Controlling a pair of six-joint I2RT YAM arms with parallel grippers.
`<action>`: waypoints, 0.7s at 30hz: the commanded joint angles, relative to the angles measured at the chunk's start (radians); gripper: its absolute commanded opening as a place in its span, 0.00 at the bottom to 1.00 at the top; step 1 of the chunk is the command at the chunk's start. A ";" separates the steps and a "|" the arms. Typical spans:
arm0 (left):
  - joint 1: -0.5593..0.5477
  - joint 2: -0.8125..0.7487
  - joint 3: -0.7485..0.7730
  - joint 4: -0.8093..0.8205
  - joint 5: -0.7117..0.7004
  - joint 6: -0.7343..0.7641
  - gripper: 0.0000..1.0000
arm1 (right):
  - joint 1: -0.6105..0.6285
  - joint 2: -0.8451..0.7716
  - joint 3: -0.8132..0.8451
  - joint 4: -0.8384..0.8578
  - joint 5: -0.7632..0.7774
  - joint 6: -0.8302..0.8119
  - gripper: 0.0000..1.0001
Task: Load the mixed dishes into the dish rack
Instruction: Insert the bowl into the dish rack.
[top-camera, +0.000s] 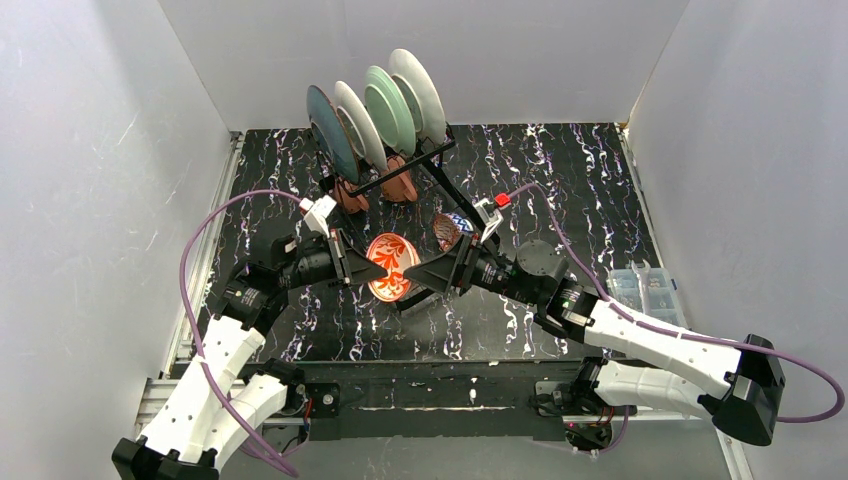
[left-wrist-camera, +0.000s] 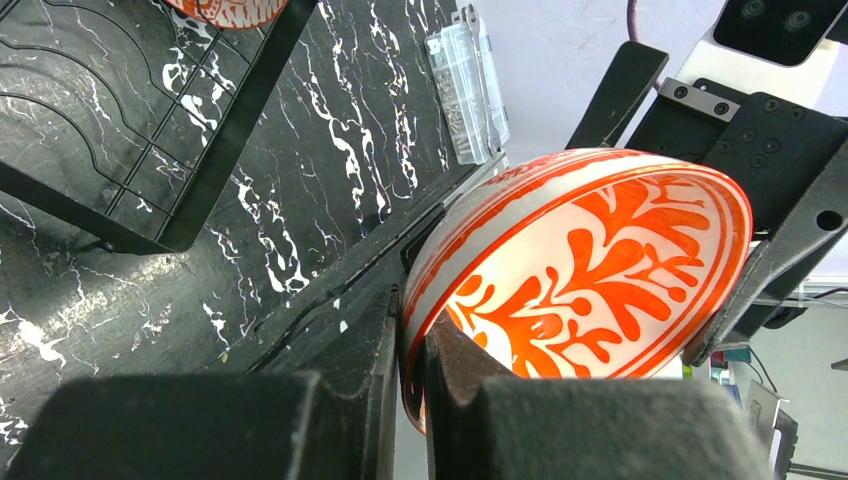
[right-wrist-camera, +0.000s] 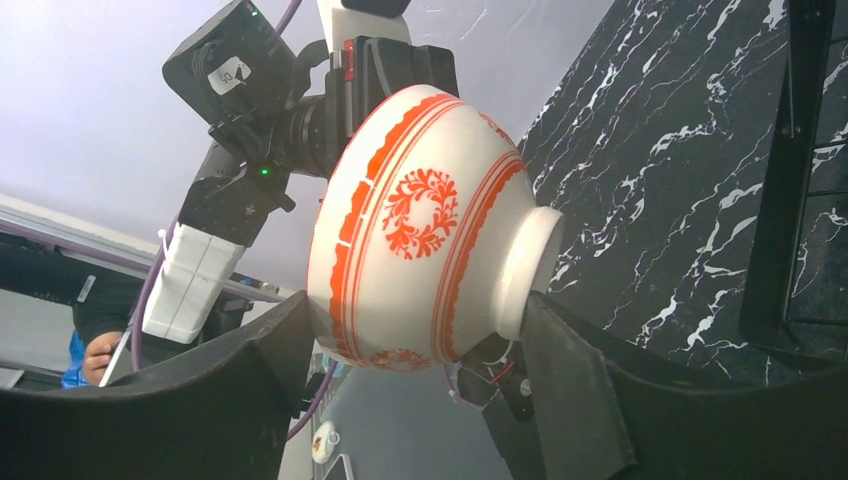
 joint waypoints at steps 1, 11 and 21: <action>0.001 0.009 0.009 0.013 0.020 -0.004 0.00 | 0.018 -0.027 0.012 0.189 0.001 0.026 0.73; 0.002 0.015 0.009 0.005 0.015 -0.002 0.03 | 0.020 -0.052 0.004 0.152 0.055 0.000 0.40; 0.002 0.026 0.029 -0.036 -0.002 0.035 0.42 | 0.020 -0.057 0.058 0.003 0.132 -0.094 0.28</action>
